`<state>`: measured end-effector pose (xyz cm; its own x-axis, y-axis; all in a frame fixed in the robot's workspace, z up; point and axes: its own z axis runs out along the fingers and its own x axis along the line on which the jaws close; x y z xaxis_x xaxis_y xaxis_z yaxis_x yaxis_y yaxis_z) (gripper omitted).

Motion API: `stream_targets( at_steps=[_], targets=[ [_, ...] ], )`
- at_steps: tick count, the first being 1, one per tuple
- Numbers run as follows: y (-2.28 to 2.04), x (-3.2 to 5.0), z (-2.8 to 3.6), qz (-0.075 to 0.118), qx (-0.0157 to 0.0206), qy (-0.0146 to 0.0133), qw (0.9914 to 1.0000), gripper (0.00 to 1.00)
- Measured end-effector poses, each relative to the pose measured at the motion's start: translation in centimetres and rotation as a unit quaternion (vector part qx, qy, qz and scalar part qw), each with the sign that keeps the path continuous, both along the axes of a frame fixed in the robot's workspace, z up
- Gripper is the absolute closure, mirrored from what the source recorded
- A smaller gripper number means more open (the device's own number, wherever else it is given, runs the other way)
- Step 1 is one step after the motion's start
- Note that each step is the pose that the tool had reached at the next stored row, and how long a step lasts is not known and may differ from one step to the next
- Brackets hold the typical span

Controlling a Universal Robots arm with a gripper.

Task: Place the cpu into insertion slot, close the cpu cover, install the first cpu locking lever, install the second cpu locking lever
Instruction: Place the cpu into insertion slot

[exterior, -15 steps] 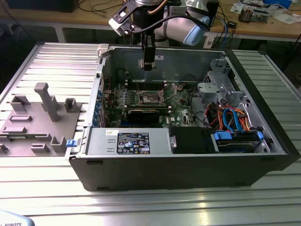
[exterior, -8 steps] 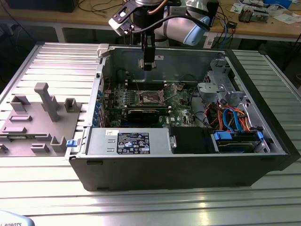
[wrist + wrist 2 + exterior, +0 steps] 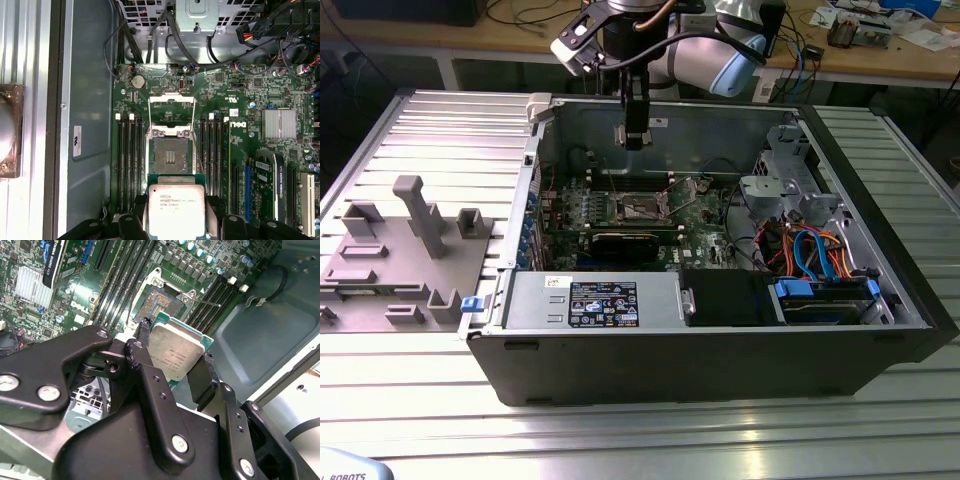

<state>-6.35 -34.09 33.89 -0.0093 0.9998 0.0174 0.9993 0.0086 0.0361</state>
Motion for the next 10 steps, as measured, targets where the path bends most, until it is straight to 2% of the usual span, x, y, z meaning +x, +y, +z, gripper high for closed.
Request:
stream_targets(
  at_steps=[10],
  targets=[
    [0.0,0.0,-0.03,-0.005,0.0,0.0,0.99999,0.45]
  ],
)
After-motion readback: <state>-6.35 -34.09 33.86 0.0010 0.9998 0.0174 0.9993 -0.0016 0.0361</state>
